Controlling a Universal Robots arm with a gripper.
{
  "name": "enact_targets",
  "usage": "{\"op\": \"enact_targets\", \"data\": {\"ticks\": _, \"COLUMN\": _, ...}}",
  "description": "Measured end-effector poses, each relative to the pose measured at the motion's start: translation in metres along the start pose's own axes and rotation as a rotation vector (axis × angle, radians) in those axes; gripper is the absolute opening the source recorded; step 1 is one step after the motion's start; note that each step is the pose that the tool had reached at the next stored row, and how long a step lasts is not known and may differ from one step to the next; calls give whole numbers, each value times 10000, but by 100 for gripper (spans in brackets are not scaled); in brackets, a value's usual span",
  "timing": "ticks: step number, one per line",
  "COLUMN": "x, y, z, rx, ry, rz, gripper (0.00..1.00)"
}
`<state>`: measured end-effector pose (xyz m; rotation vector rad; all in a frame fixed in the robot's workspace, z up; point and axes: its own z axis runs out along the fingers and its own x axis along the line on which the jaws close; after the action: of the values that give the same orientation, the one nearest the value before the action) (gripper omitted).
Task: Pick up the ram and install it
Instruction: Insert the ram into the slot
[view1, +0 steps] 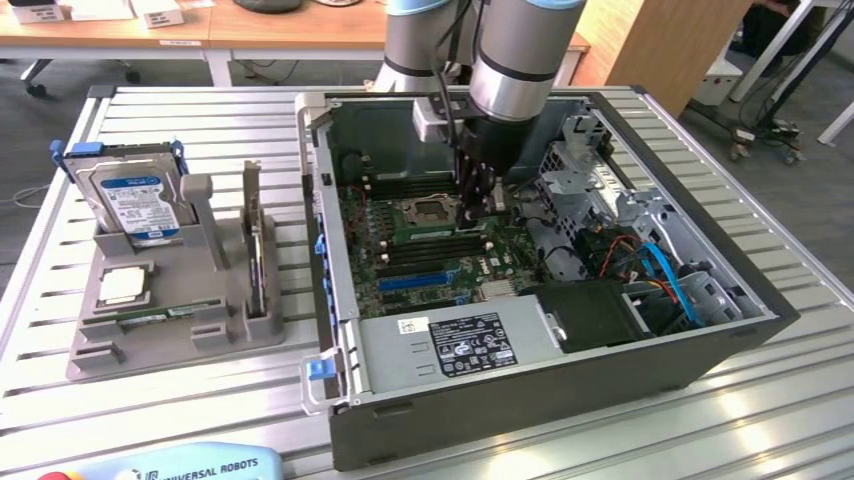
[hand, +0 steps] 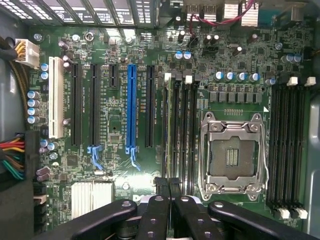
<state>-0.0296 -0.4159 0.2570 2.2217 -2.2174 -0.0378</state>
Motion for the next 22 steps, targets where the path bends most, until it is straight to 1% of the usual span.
{"op": "enact_targets", "data": {"ticks": 13, "x": 2, "y": -2, "z": 102, "rx": 0, "ry": 0, "rz": 0, "gripper": 11}}
{"op": "enact_targets", "data": {"ticks": 19, "x": 2, "y": -1, "z": 107, "rx": 0, "ry": 0, "rz": 1, "gripper": 11}}
{"op": "enact_targets", "data": {"ticks": 22, "x": 2, "y": 14, "z": 109, "rx": 1, "ry": 1, "rz": 0, "gripper": 11}}
